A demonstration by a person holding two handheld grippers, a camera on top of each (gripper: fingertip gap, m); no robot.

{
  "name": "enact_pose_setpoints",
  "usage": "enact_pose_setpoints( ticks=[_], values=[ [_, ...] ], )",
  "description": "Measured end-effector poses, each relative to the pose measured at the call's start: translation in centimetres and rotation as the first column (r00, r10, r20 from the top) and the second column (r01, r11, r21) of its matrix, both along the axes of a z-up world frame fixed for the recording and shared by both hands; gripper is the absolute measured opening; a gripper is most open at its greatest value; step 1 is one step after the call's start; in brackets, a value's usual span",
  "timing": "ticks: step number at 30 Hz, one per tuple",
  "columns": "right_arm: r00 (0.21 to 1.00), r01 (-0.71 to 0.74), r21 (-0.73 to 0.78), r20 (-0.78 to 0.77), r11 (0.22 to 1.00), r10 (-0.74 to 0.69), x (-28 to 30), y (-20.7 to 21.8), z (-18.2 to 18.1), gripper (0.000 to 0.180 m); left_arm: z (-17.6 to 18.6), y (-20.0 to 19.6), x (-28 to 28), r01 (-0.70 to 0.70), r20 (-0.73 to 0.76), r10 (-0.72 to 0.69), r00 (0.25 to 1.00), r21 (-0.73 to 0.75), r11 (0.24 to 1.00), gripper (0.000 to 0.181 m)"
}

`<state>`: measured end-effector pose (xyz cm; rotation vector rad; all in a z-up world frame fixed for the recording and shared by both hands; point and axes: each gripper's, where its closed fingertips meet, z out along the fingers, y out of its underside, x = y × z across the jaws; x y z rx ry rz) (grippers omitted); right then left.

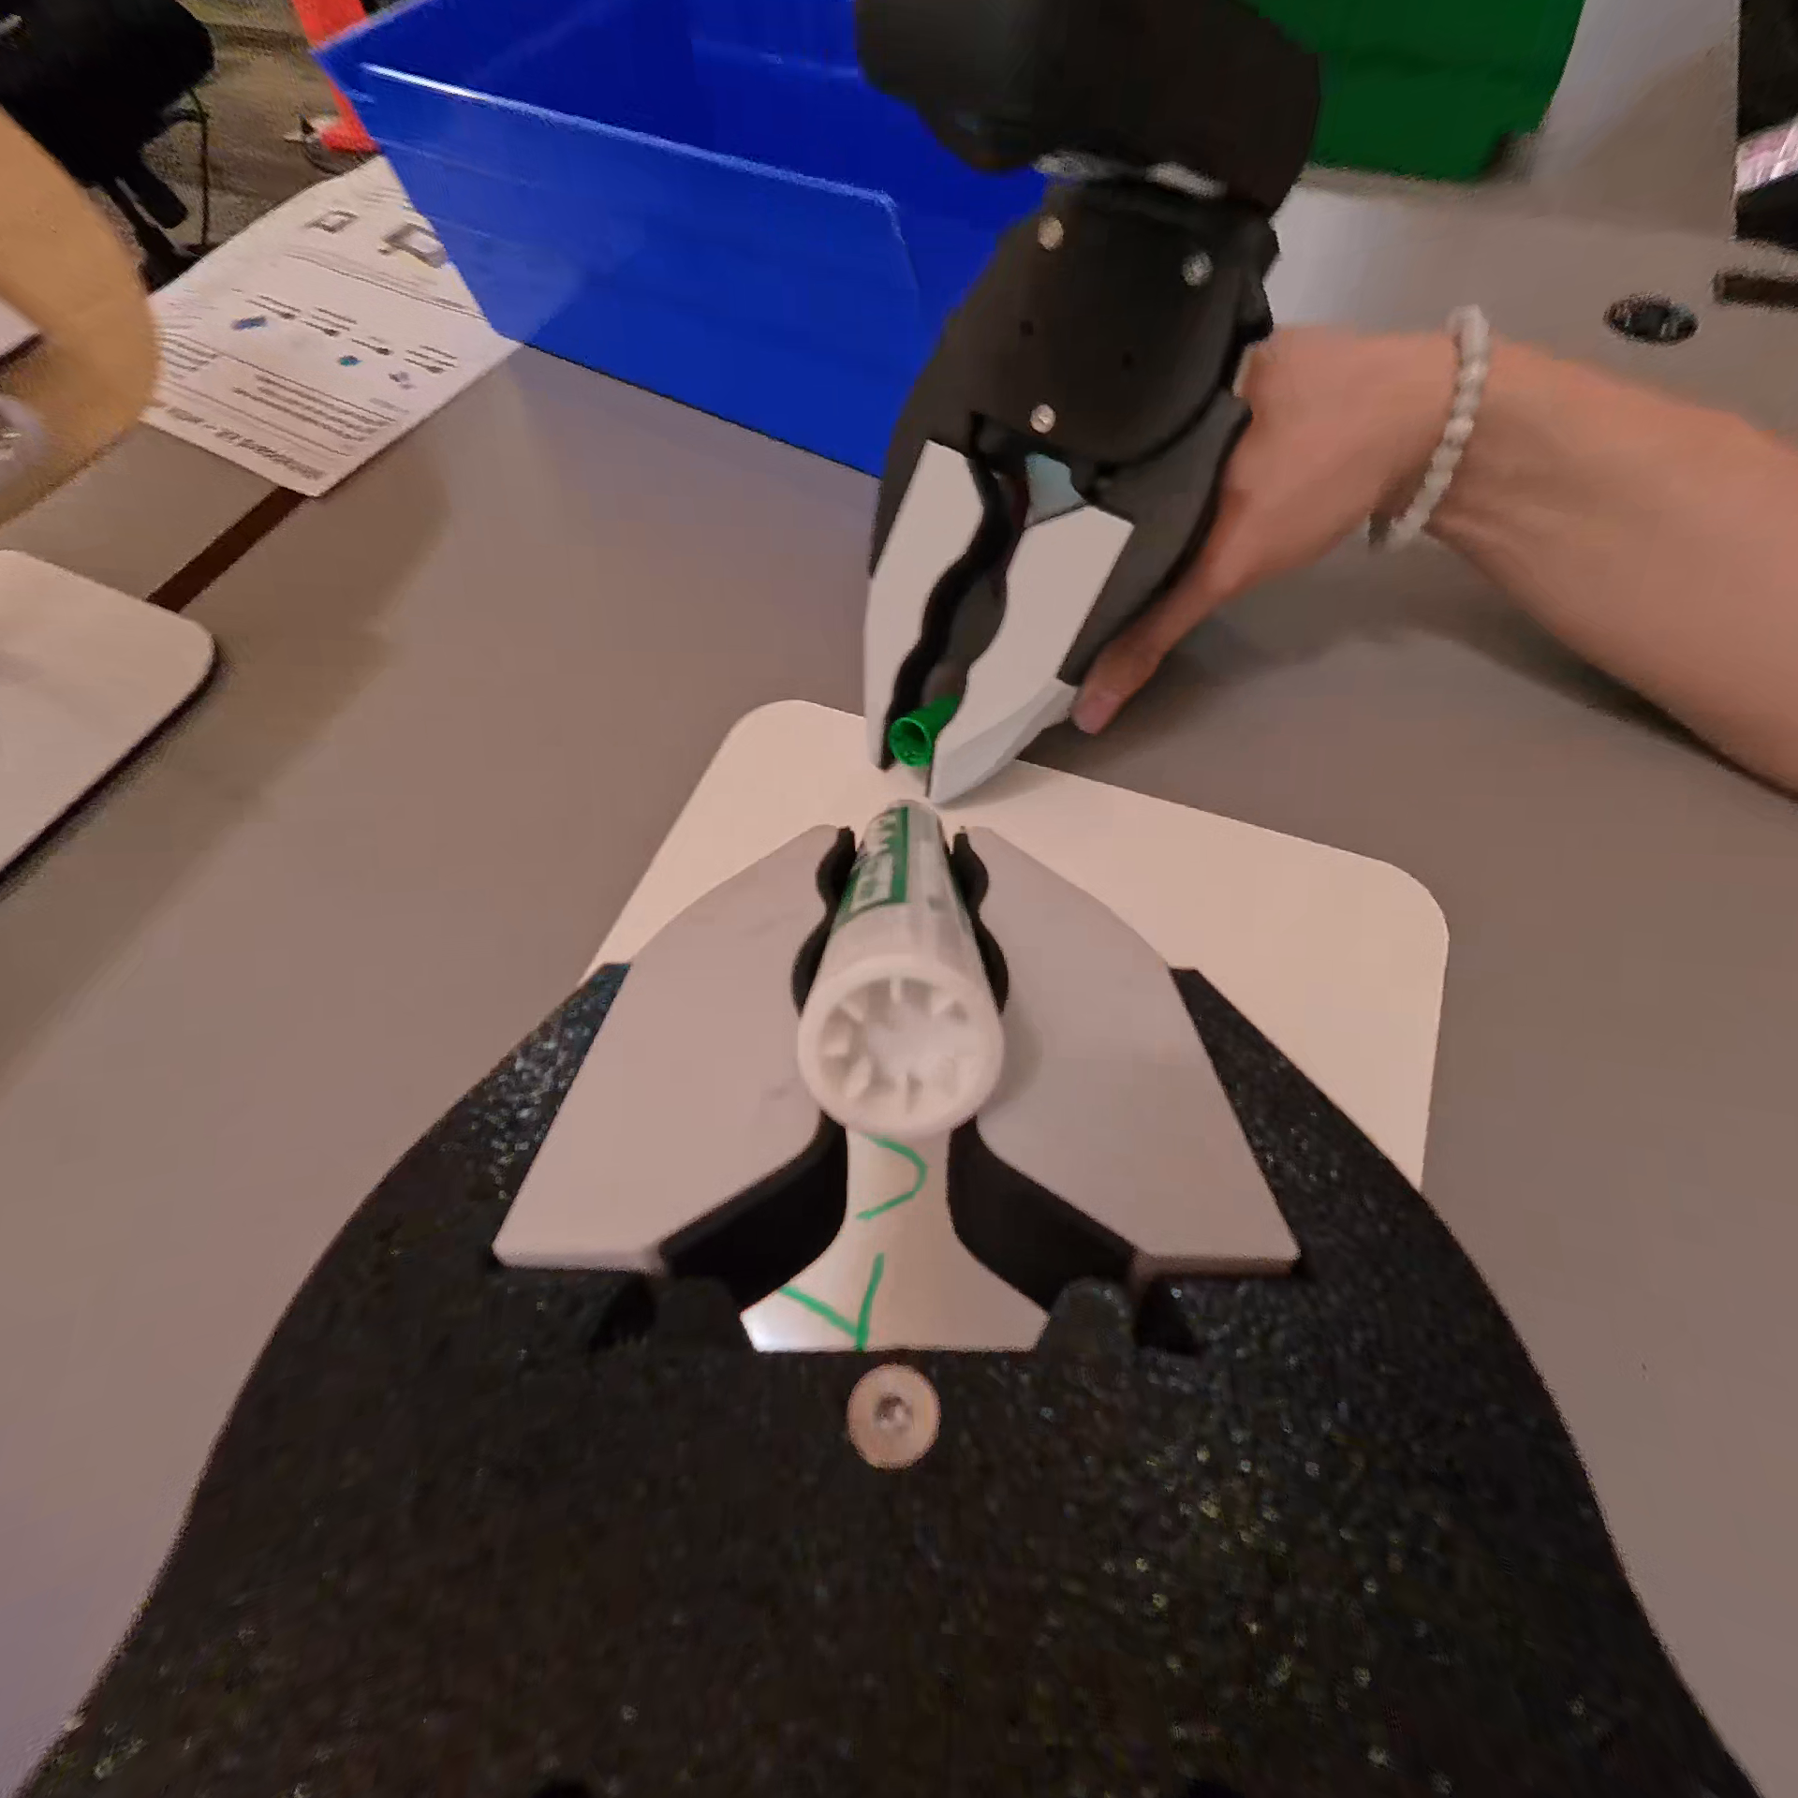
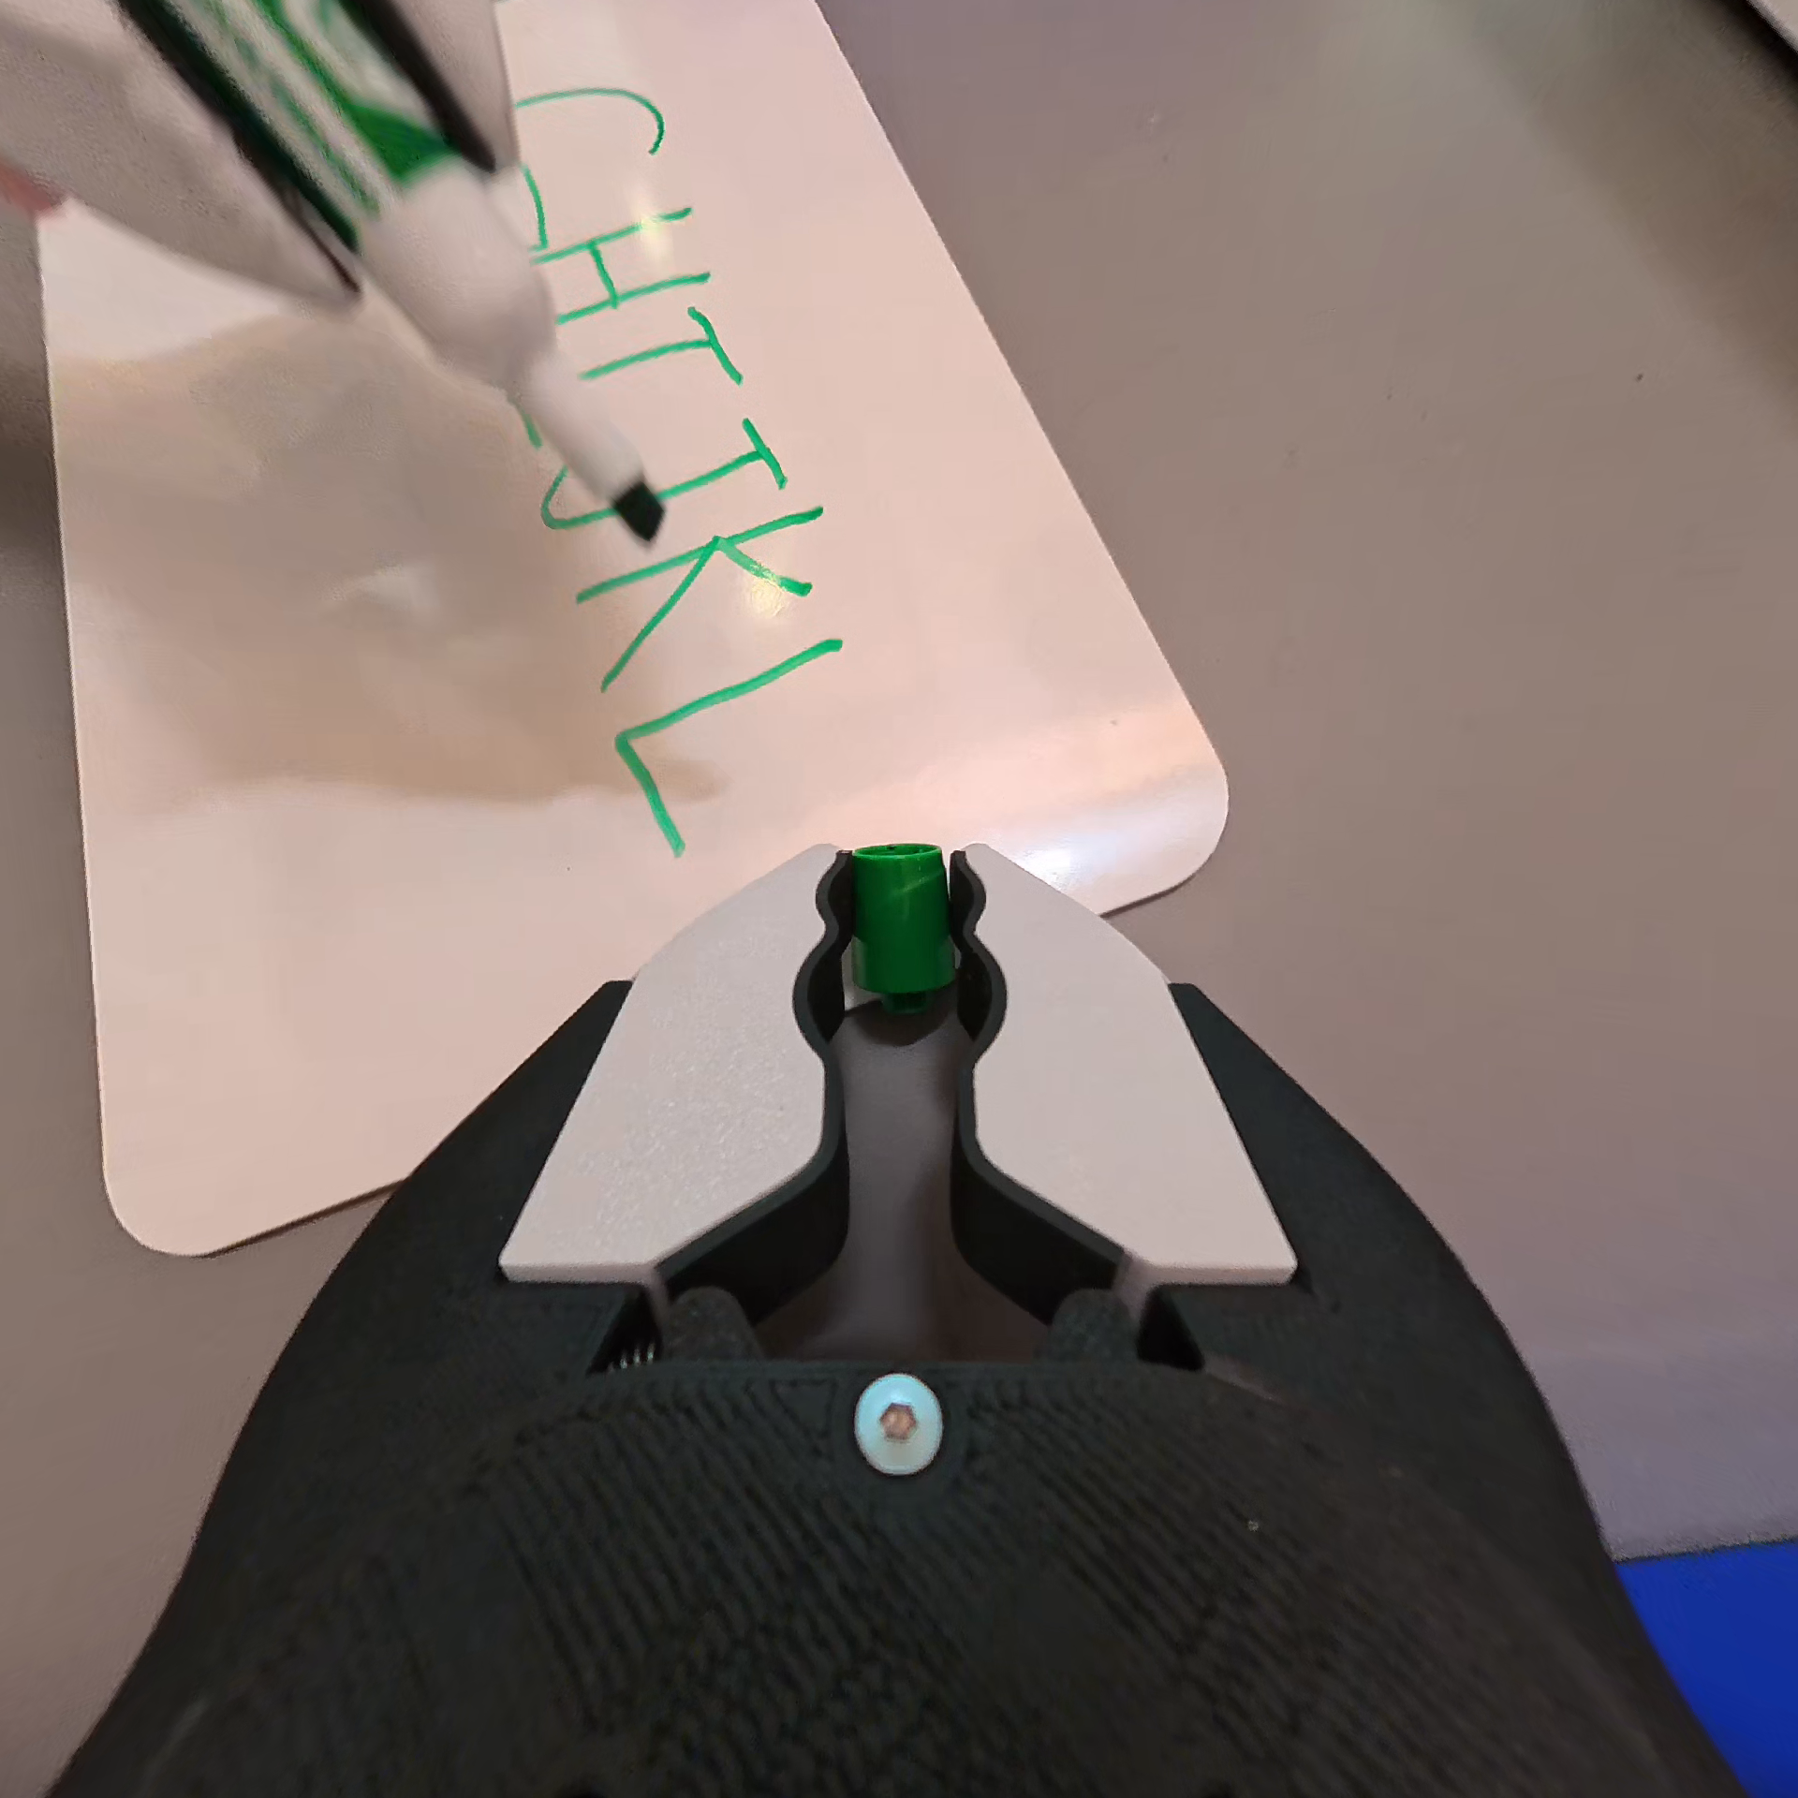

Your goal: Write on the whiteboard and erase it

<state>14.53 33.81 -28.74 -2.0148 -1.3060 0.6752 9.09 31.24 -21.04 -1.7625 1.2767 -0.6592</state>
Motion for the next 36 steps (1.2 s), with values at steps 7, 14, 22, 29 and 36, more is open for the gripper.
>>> enact_pose_setpoints(
  ticks=[7,14,22,29,36],
  values=[
    [0.998,-0.051,0.230,-0.024,0.972,0.058,-1.8,0.1,3.5,0.019,3.1,1.1,-2.9,-0.027,0.222,0.045,0.974,-0.084,0.996,0.019],
    [0.988,-0.097,0.458,-0.065,0.884,0.143,-4.6,-0.7,6.6,0.019,3.7,0.1,-2.2,0.015,0.269,0.006,0.963,-0.077,0.997,0.019],
    [0.978,-0.091,0.435,-0.130,0.896,0.163,-5.0,-1.0,7.0,0.019,3.6,-0.3,-1.9,0.038,0.243,-0.019,0.970,-0.076,0.996,0.019],
    [0.977,-0.109,0.456,-0.116,0.883,0.180,-5.7,-1.3,7.1,0.019,3.0,-0.1,-1.8,0.024,0.211,-0.010,0.977,-0.066,0.998,0.018],
    [0.972,-0.127,0.430,-0.127,0.894,0.199,-6.4,-1.8,7.0,0.019,2.4,-0.2,-1.5,0.030,0.196,-0.015,0.980,-0.074,0.997,0.018]
  ],
)
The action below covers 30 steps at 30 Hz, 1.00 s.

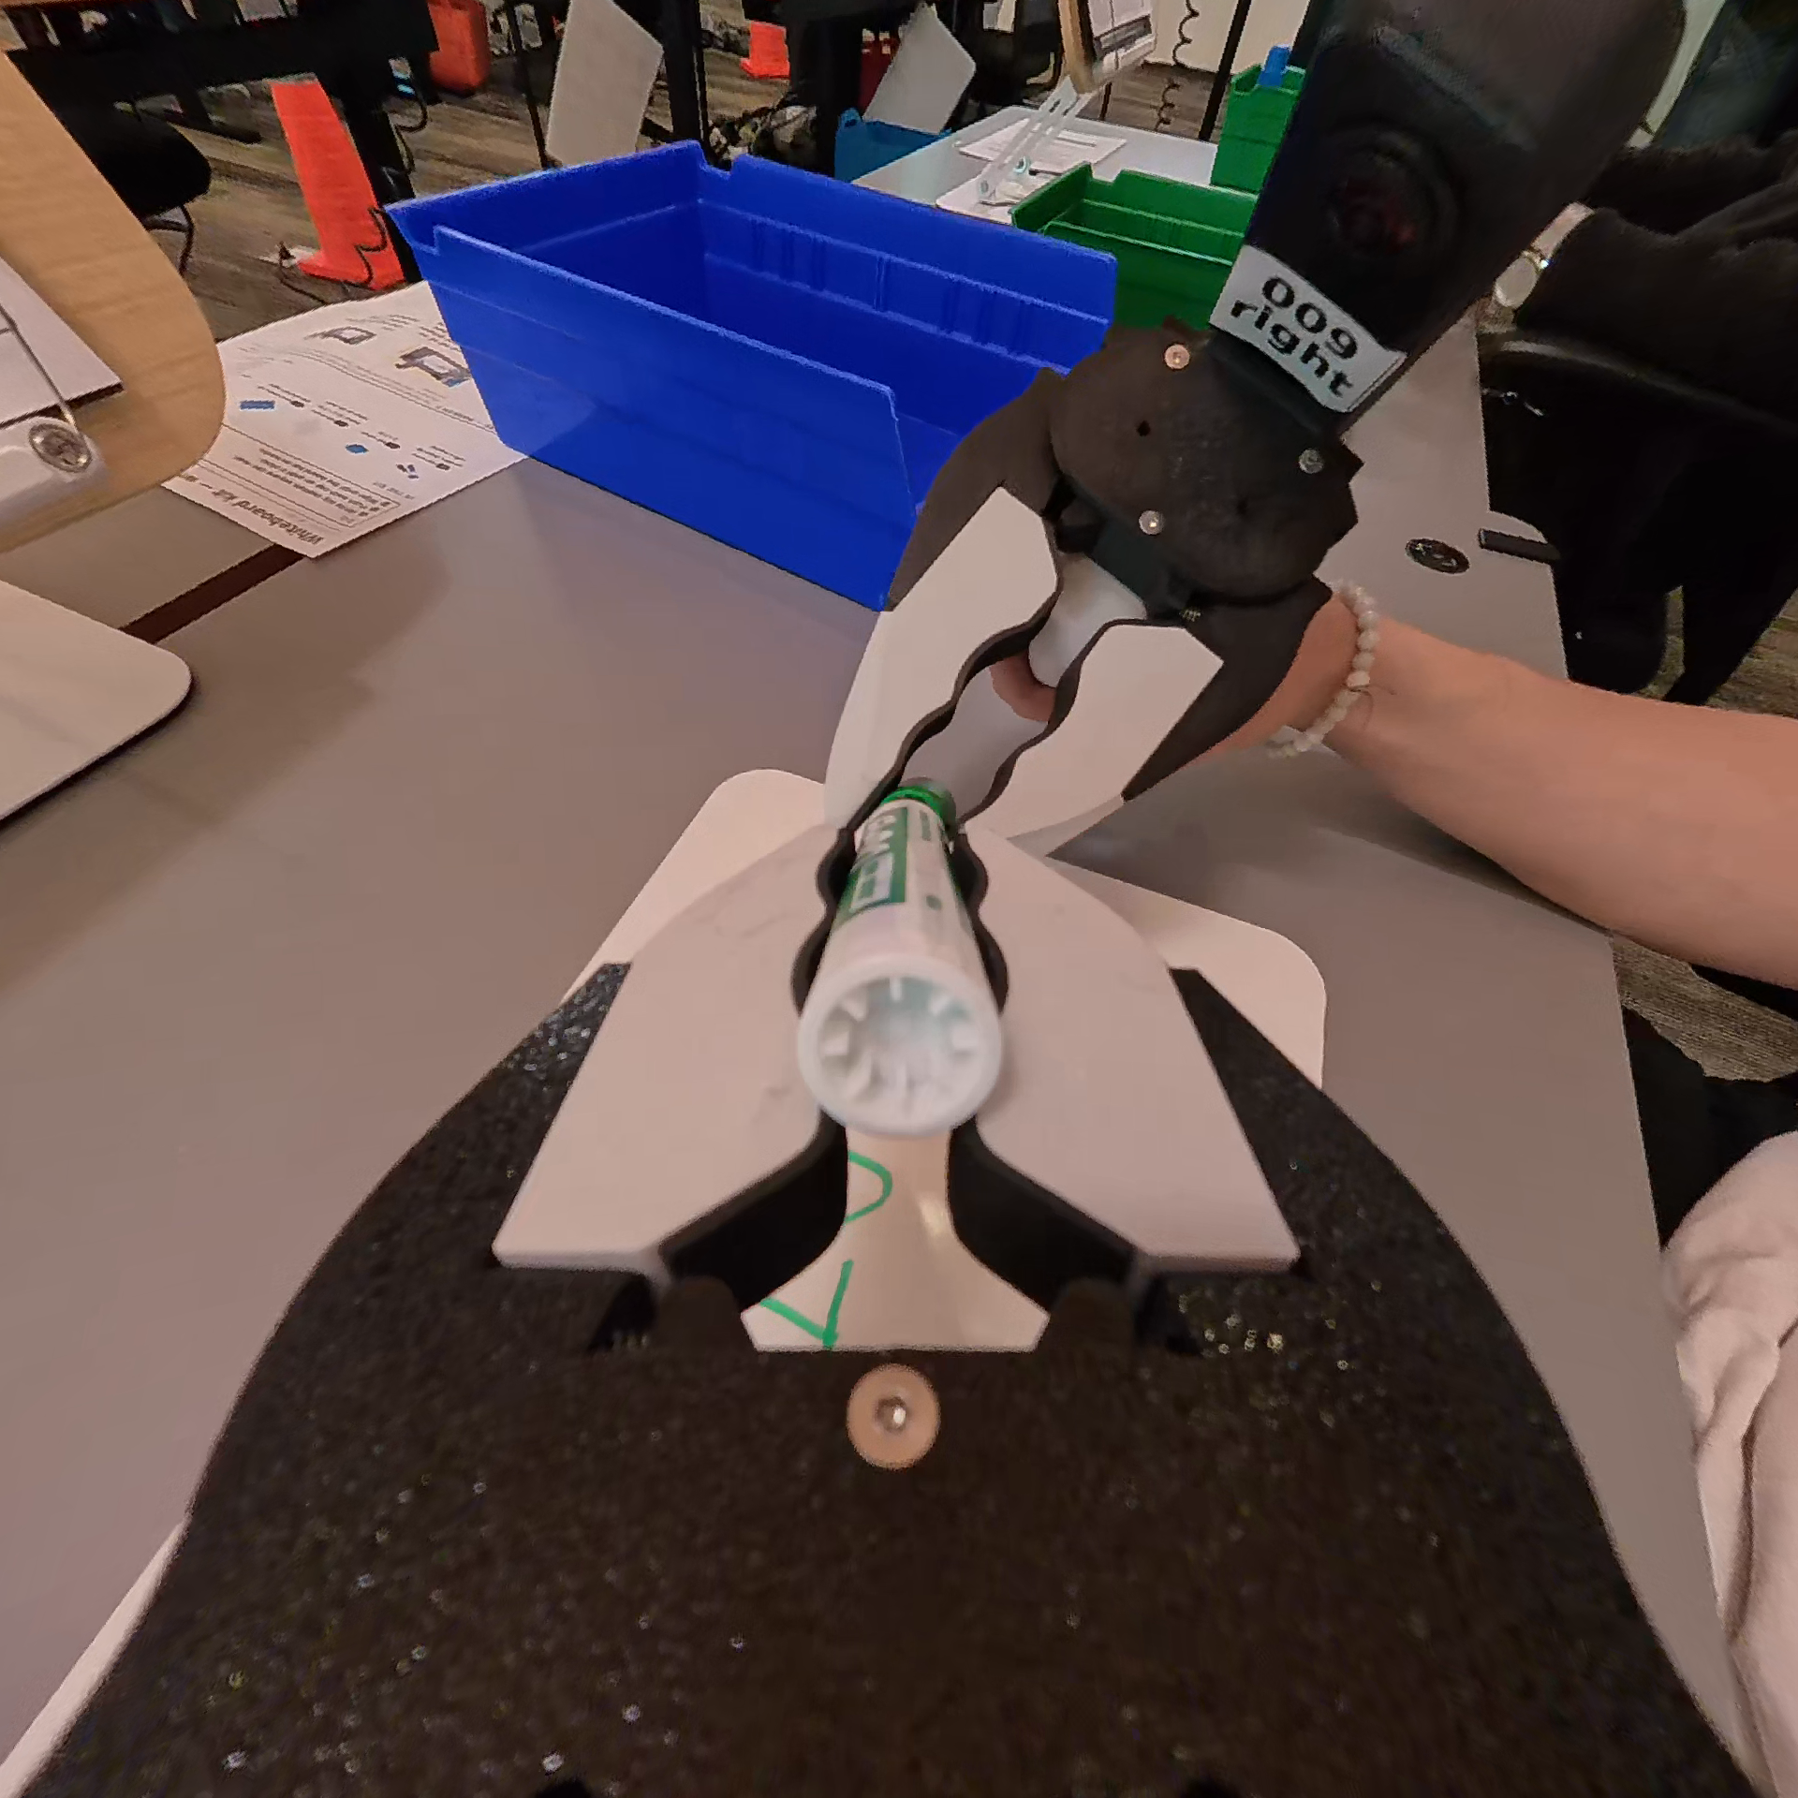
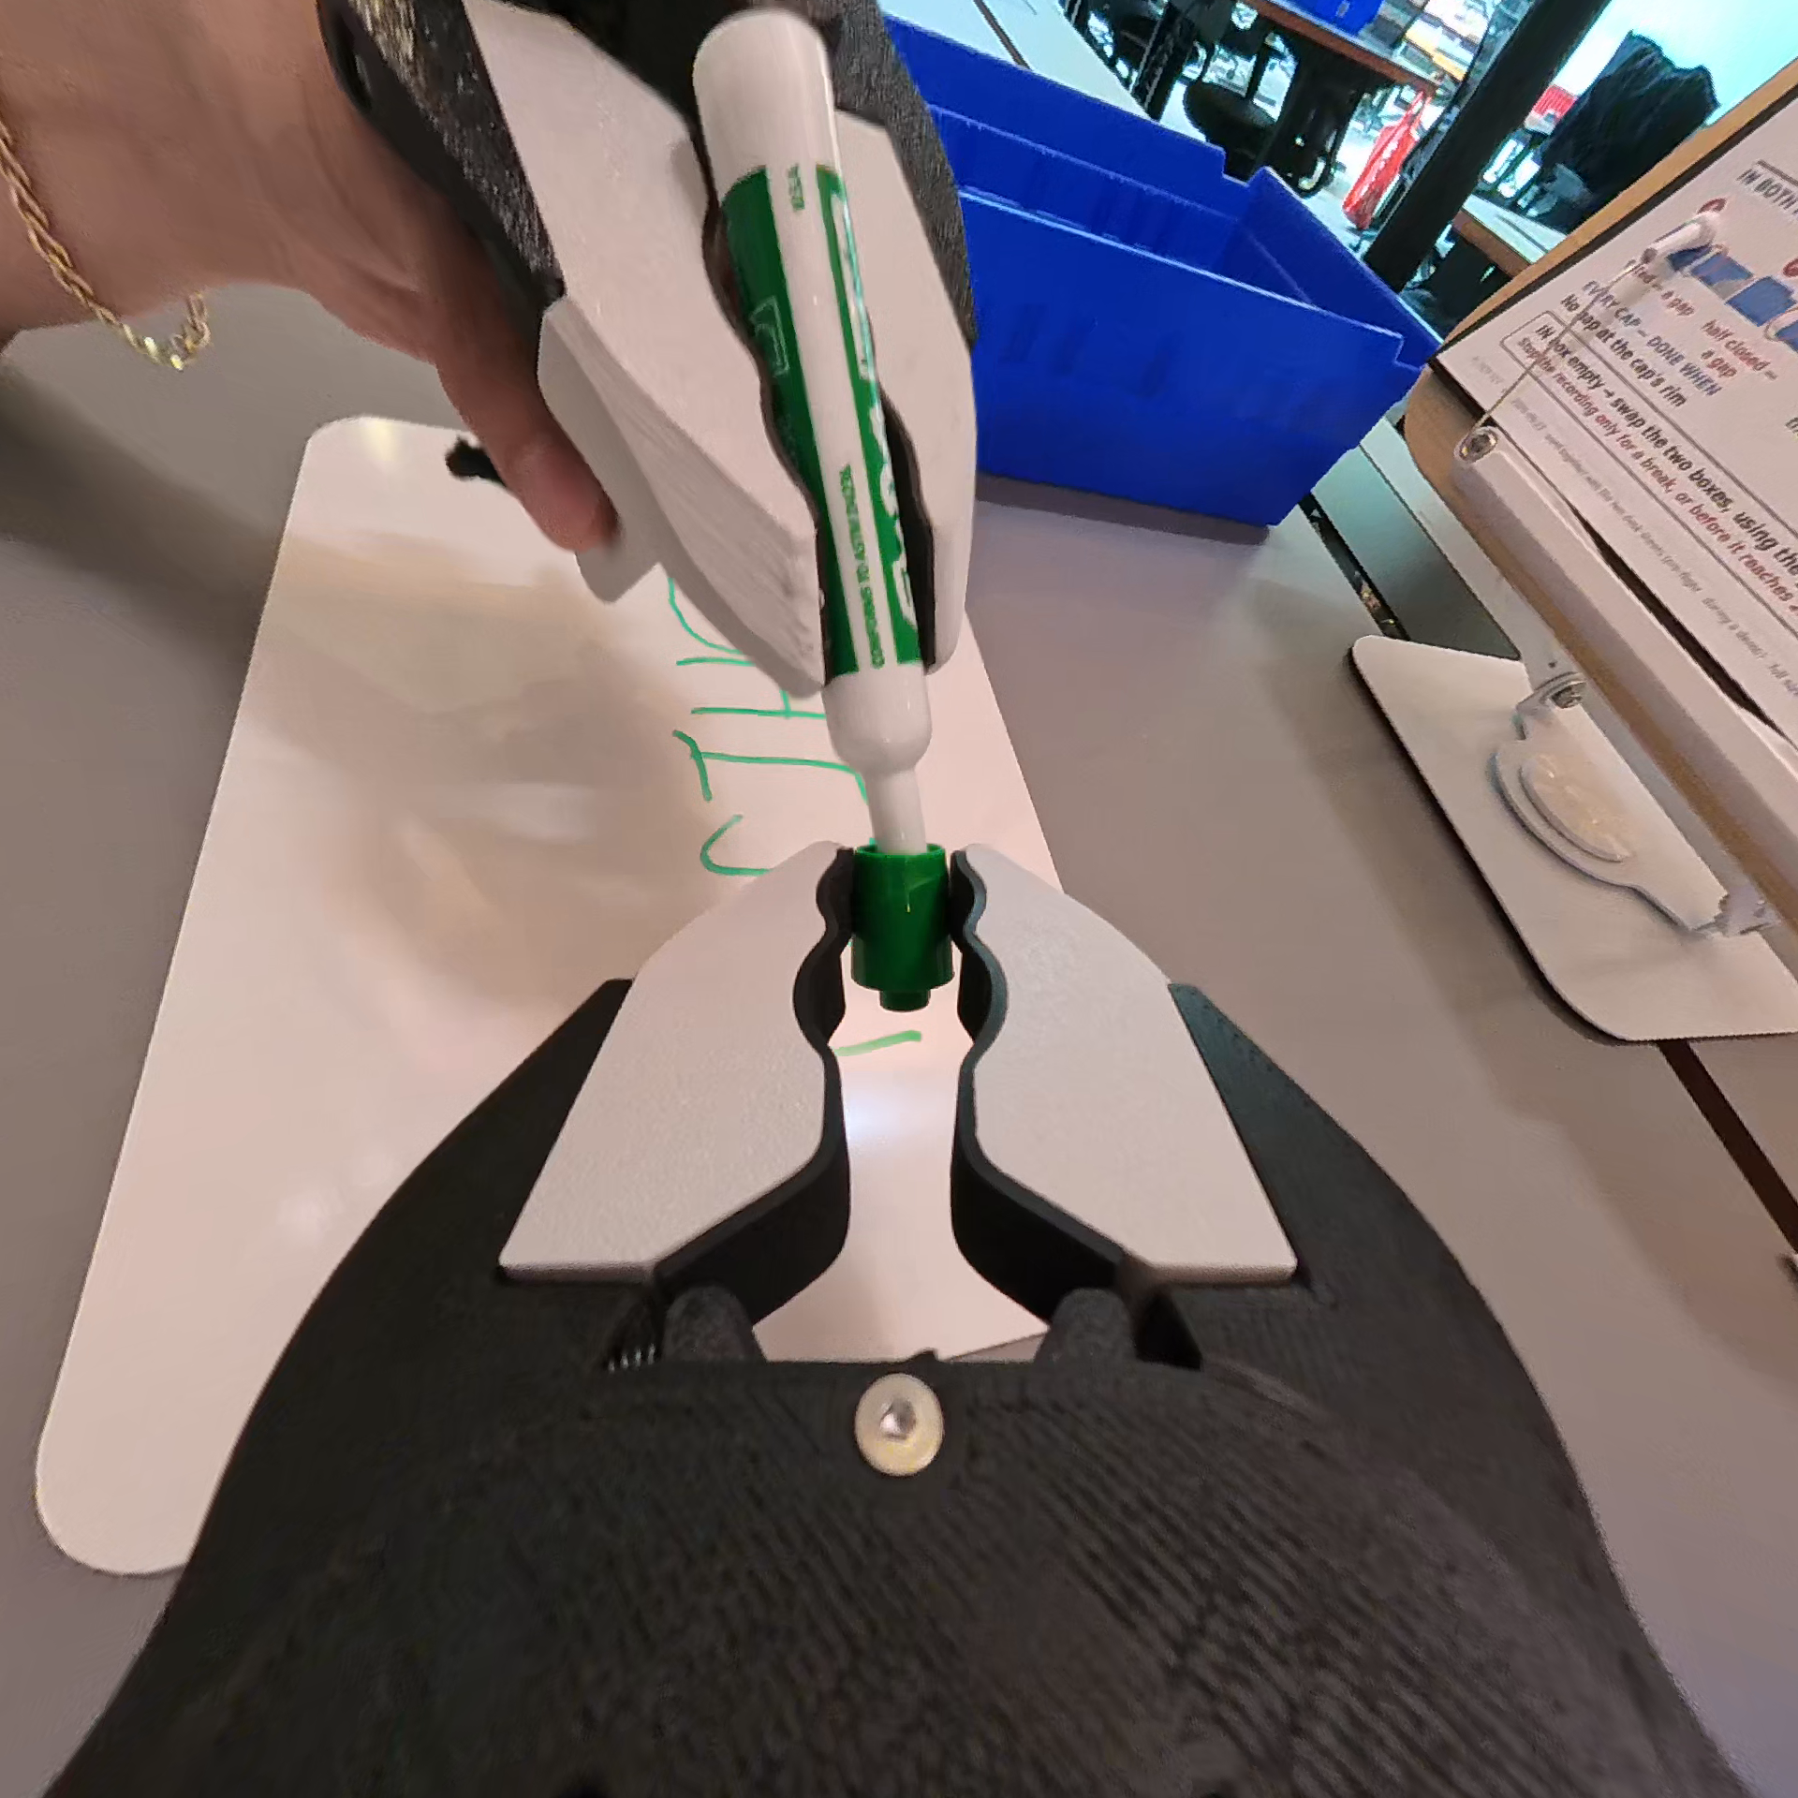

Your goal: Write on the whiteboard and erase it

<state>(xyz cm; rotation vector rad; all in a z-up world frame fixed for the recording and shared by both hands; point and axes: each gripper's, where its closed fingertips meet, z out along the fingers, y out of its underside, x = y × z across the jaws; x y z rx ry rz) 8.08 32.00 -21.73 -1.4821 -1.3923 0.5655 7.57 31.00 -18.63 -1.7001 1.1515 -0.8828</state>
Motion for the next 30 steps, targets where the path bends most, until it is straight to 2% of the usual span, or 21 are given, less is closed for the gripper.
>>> enact_pose_setpoints(
  ticks=[3,10,14,19,25,30],
  values=[
    [1.000,0.011,-0.038,-0.023,0.999,-0.012,-0.4,0.0,0.0,0.019,-0.5,0.0,0.2,-0.003,-0.005,0.003,1.000,-0.011,1.000,0.019],
    [0.992,0.050,0.065,0.115,0.997,-0.057,-0.4,0.3,-0.7,0.019,-1.2,0.2,0.1,-0.006,0.036,0.011,0.999,-0.138,0.990,0.019],
    [0.994,0.030,0.016,0.108,0.999,-0.031,-0.7,-0.2,-0.7,0.019,-1.4,-0.1,-0.1,0.044,0.022,-0.042,0.999,-0.121,0.992,0.019],
    [0.989,0.059,0.038,0.131,0.998,-0.063,-0.9,0.0,-0.8,0.018,-1.5,0.0,-0.3,0.052,-0.011,-0.053,0.999,-0.095,0.994,0.020],
    [0.995,0.085,0.031,0.042,0.996,-0.086,-1.1,0.2,0.7,0.018,-0.6,0.3,-0.6,0.071,0.218,0.005,0.976,-0.337,0.939,0.019],
    [0.994,0.085,0.009,0.066,0.996,-0.086,-1.2,0.3,-0.1,0.018,-1.2,0.3,-0.6,0.042,0.138,-0.012,0.990,-0.224,0.974,0.019]
  ],
)
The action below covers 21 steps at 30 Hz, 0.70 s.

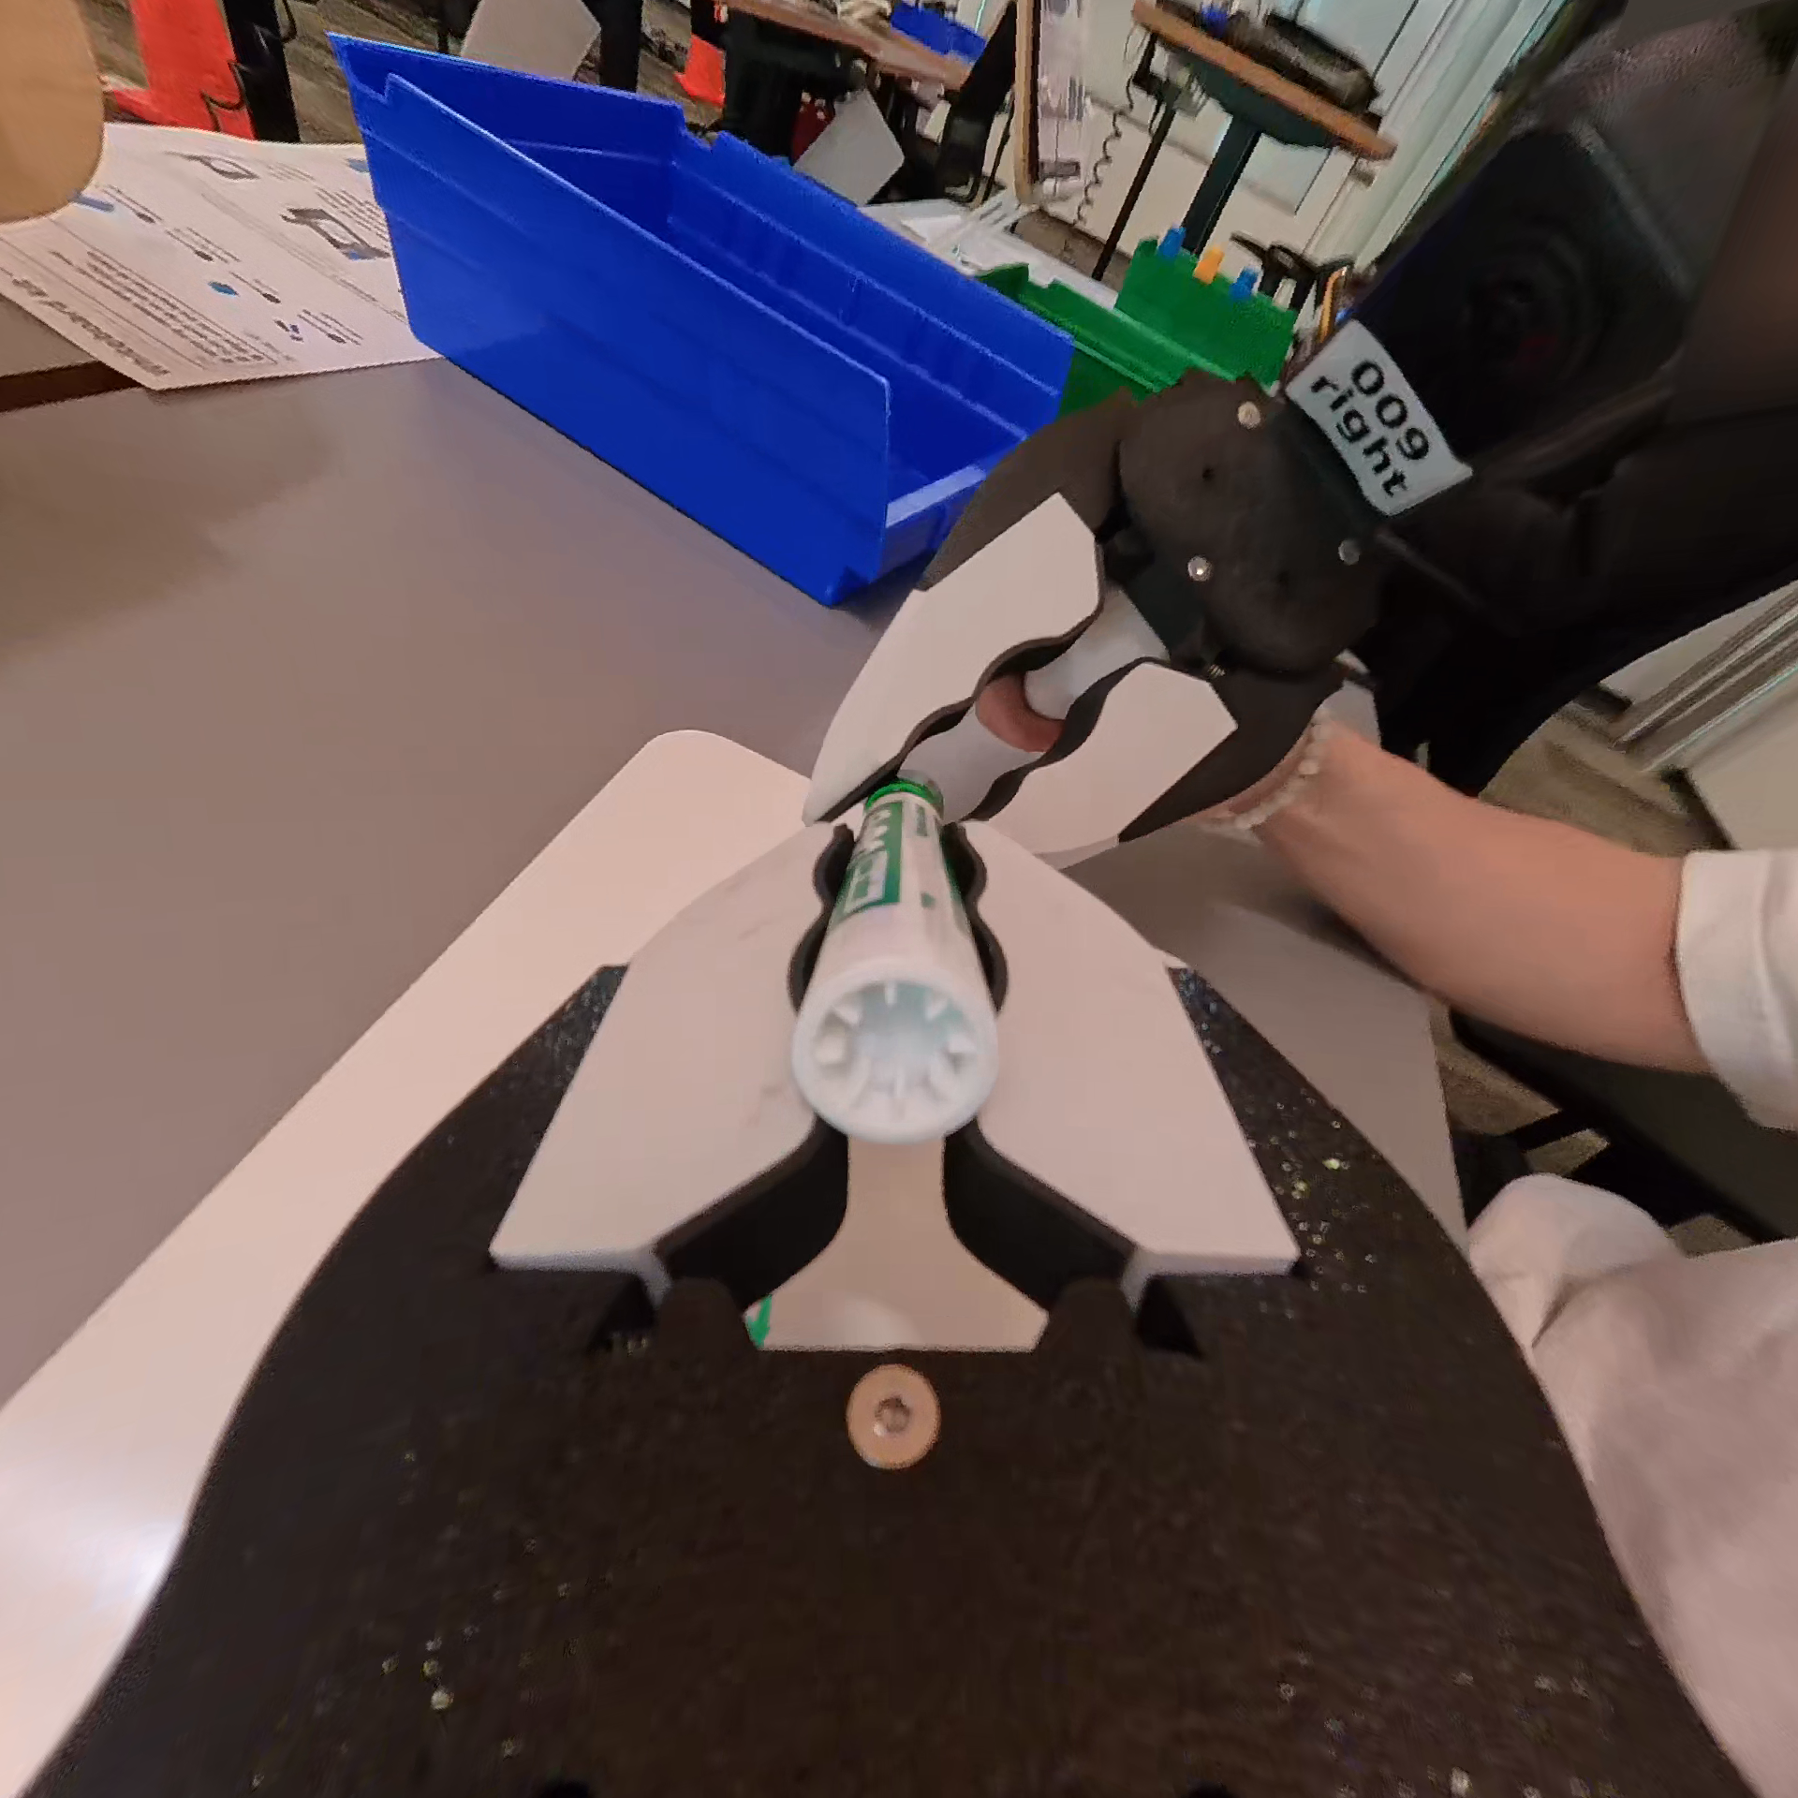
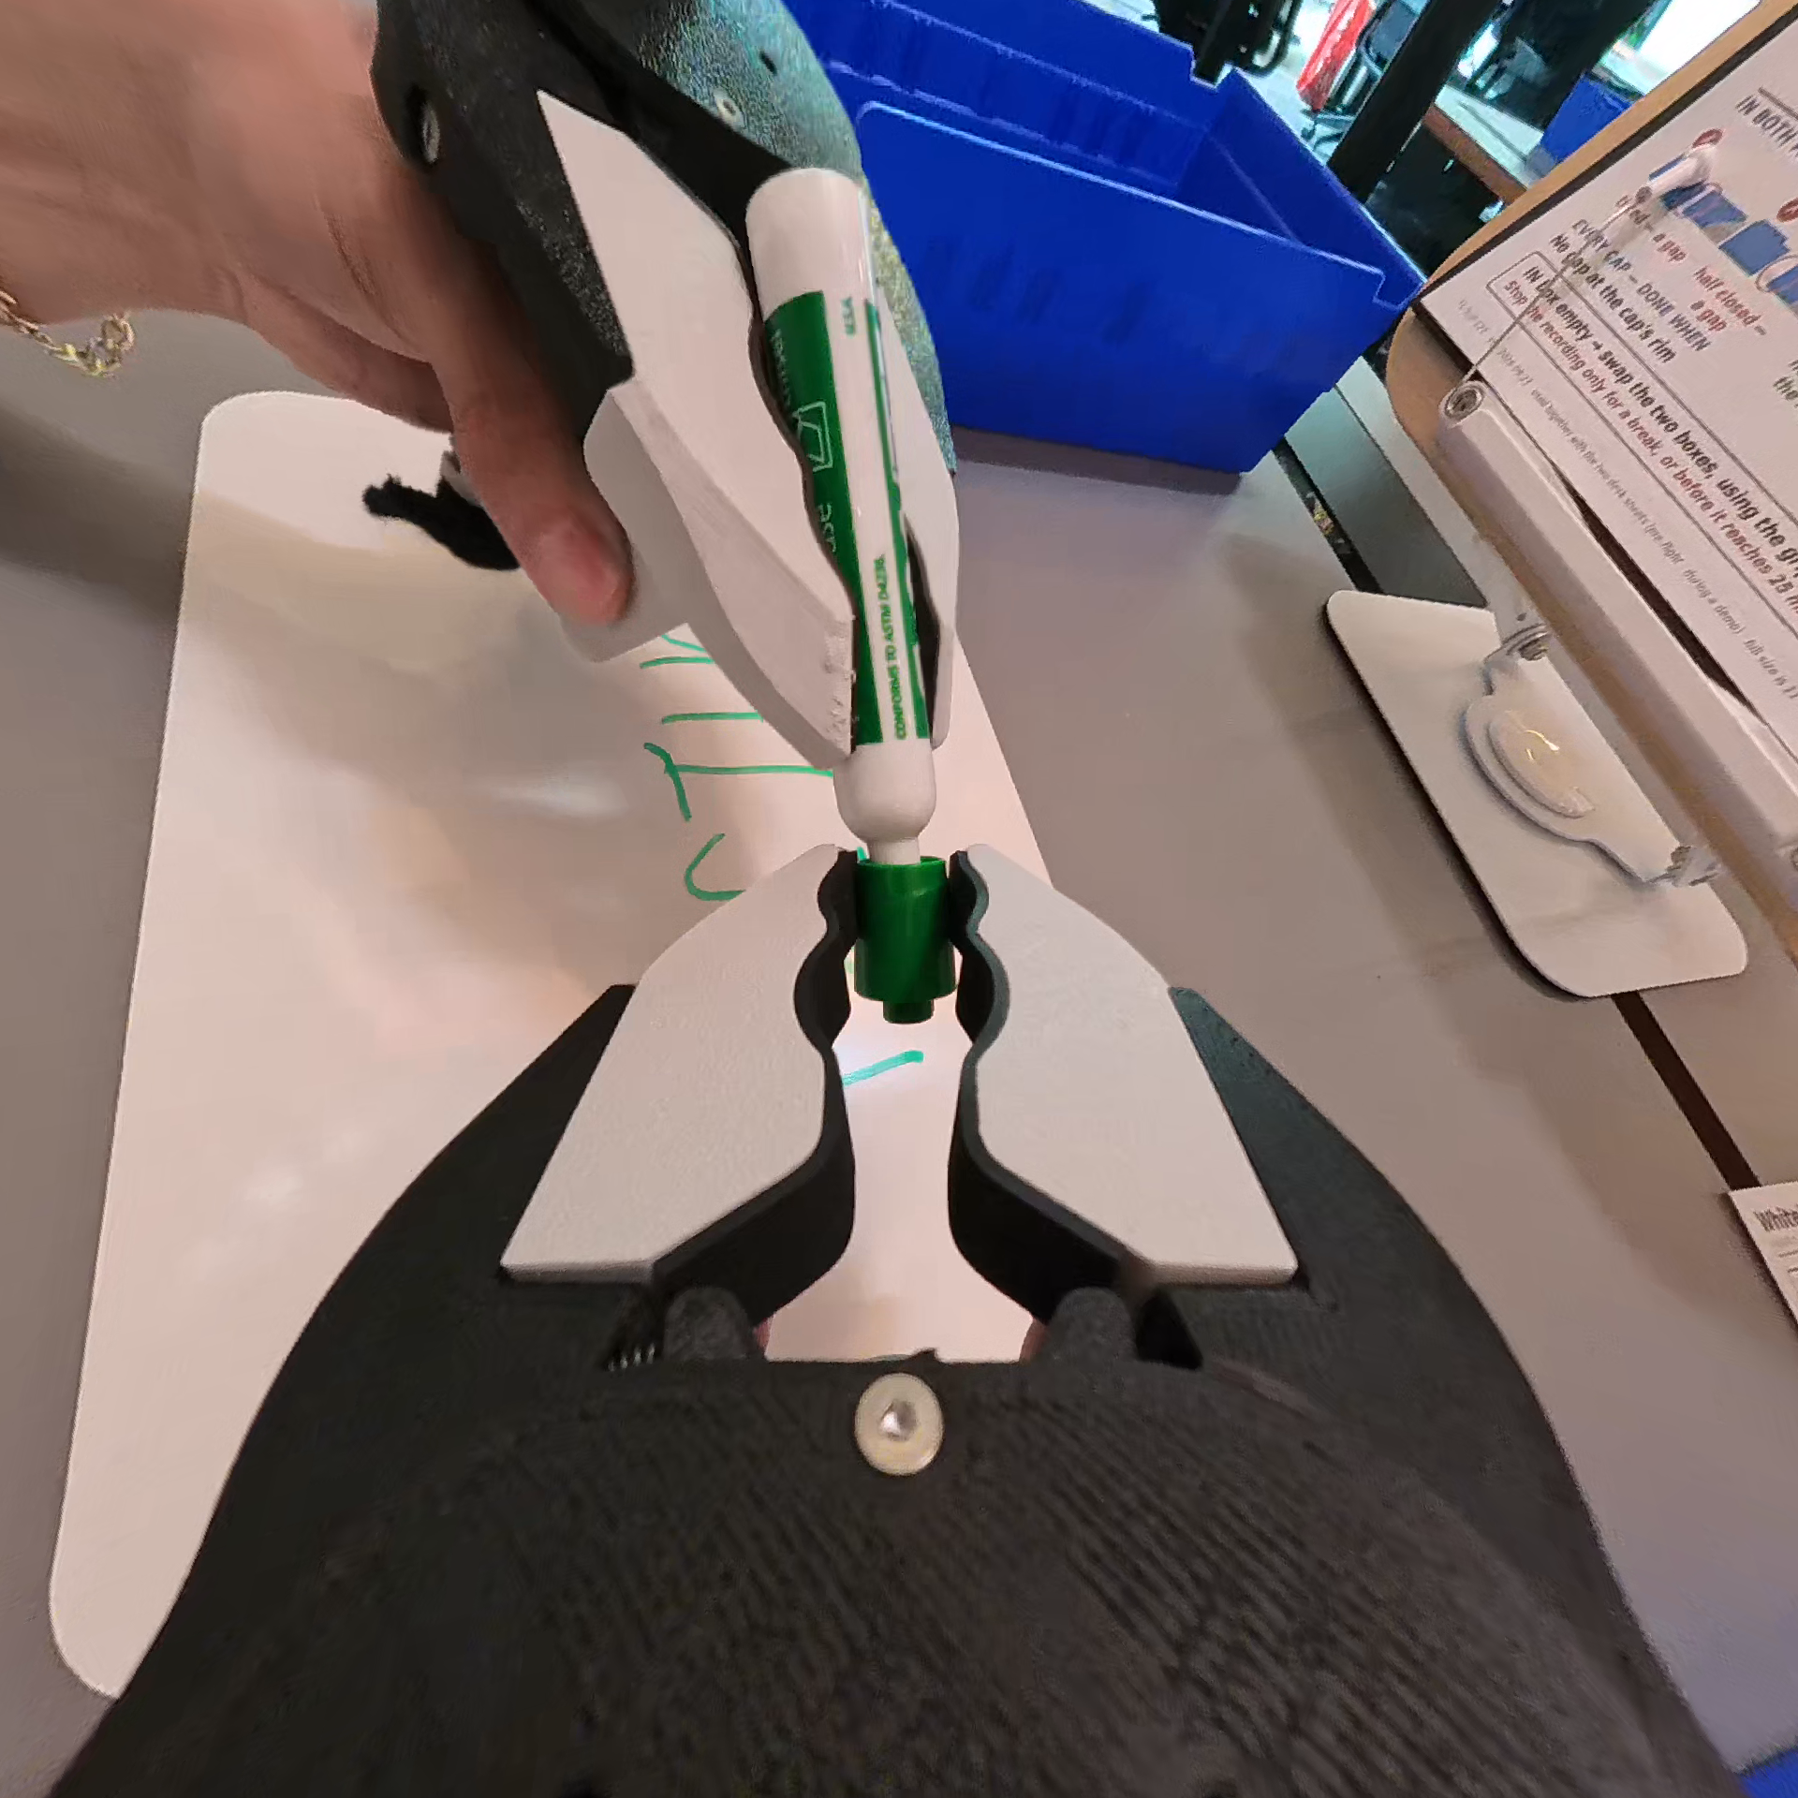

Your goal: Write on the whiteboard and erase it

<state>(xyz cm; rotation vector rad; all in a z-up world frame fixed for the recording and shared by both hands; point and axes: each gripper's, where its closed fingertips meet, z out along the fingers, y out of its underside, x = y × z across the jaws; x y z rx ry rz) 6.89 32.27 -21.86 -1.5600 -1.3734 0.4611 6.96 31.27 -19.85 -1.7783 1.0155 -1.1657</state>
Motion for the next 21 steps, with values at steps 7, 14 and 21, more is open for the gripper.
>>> enact_pose_setpoints(
  ticks=[7,14,21],
  values=[
    [1.000,0.016,0.022,0.021,1.000,-0.016,0.1,0.2,-0.1,0.018,-0.2,0.2,0.1,0.017,0.033,-0.014,0.999,-0.068,0.998,0.019],
    [0.995,0.031,0.041,0.097,0.999,-0.035,-0.1,0.4,-1.3,0.018,-1.0,0.2,0.1,0.021,-0.130,-0.012,0.991,0.066,0.998,0.020],
    [0.999,0.037,0.017,0.012,0.999,-0.037,-0.1,0.5,-0.2,0.018,-0.4,0.4,0.1,0.024,-0.016,-0.024,1.000,-0.028,0.999,0.020]
  ],
)
